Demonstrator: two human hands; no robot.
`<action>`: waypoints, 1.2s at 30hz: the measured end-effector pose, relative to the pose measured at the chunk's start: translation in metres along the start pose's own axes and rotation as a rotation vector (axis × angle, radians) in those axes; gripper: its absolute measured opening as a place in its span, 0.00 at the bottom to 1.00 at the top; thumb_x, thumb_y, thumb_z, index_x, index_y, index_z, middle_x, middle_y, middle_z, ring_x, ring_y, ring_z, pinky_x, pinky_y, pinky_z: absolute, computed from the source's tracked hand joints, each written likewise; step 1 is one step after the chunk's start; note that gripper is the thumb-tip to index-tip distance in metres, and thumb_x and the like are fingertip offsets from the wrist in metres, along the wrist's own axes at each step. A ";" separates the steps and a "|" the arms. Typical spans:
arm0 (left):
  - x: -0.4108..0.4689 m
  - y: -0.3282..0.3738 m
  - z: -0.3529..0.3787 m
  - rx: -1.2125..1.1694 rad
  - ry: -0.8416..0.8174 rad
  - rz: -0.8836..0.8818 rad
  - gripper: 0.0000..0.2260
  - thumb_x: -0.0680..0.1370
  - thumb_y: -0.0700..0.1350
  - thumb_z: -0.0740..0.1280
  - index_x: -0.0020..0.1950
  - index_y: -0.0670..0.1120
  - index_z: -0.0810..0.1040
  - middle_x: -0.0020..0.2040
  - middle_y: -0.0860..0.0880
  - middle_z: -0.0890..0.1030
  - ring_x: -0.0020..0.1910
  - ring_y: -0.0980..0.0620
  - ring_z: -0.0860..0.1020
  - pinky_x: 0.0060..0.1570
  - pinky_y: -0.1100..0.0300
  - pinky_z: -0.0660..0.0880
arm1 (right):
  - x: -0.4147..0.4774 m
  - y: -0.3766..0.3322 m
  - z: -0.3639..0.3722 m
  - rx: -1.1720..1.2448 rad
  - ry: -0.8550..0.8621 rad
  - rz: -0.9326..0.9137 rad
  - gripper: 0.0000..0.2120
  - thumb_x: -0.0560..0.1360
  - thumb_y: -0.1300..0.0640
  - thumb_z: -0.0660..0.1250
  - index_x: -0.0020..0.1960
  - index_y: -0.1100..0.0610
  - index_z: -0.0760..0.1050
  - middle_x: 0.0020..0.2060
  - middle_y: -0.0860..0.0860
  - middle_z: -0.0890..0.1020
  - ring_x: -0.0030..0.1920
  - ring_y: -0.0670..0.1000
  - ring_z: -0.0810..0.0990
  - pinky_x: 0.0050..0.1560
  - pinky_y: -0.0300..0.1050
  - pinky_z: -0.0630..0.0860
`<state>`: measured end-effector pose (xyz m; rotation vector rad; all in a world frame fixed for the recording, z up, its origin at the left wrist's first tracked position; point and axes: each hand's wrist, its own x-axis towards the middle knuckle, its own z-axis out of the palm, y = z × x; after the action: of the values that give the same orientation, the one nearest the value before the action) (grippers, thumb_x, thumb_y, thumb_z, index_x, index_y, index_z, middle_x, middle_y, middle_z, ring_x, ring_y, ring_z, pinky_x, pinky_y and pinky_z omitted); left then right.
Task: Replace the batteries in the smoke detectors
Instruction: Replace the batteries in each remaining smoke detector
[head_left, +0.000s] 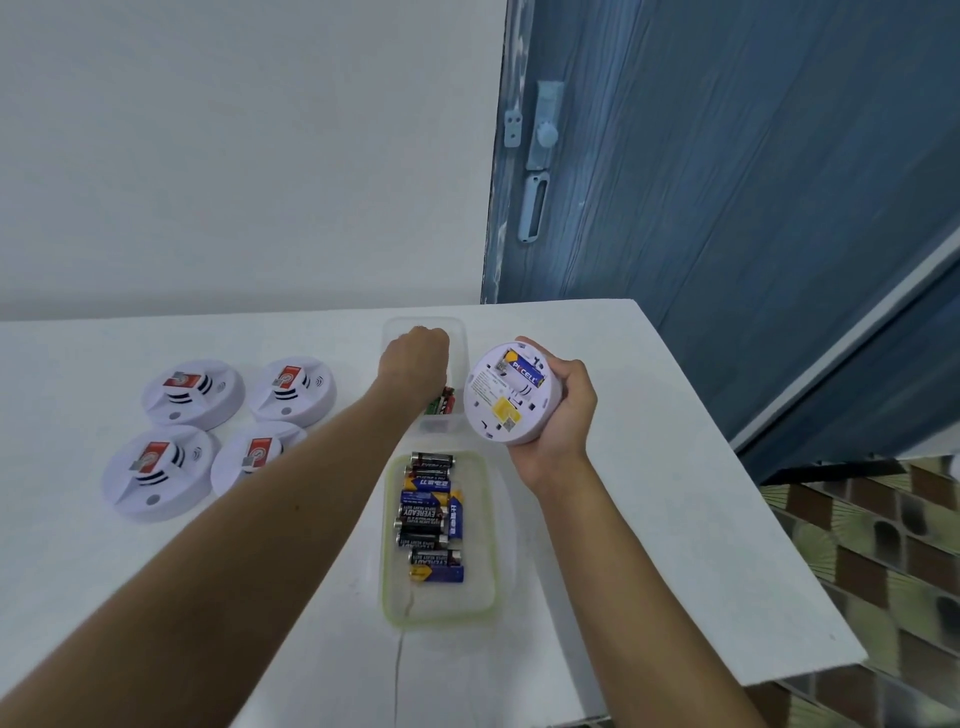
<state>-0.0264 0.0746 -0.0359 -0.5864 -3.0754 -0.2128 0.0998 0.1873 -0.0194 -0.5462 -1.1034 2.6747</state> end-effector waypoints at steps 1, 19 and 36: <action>0.001 -0.001 0.001 -0.058 0.031 -0.004 0.05 0.77 0.33 0.61 0.51 0.40 0.74 0.50 0.40 0.77 0.45 0.42 0.78 0.39 0.55 0.70 | -0.001 0.000 0.000 0.007 -0.001 0.001 0.17 0.78 0.50 0.55 0.53 0.54 0.81 0.45 0.51 0.84 0.49 0.54 0.80 0.47 0.46 0.76; -0.096 0.000 -0.069 -1.568 0.105 -0.183 0.10 0.82 0.36 0.60 0.56 0.44 0.80 0.42 0.46 0.79 0.39 0.52 0.79 0.45 0.61 0.79 | -0.031 0.009 0.011 0.259 -0.193 0.097 0.19 0.74 0.47 0.57 0.51 0.53 0.83 0.53 0.54 0.83 0.59 0.60 0.76 0.60 0.56 0.69; -0.143 -0.020 -0.081 -1.500 0.160 -0.021 0.02 0.74 0.39 0.73 0.46 0.42 0.85 0.49 0.46 0.84 0.35 0.51 0.80 0.40 0.61 0.77 | -0.040 0.018 0.018 0.125 -0.181 -0.034 0.18 0.73 0.51 0.57 0.52 0.55 0.82 0.50 0.56 0.84 0.53 0.57 0.80 0.54 0.50 0.75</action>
<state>0.0971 -0.0071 0.0372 -0.4006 -2.1815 -2.3791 0.1281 0.1508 -0.0100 -0.2656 -0.9697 2.7832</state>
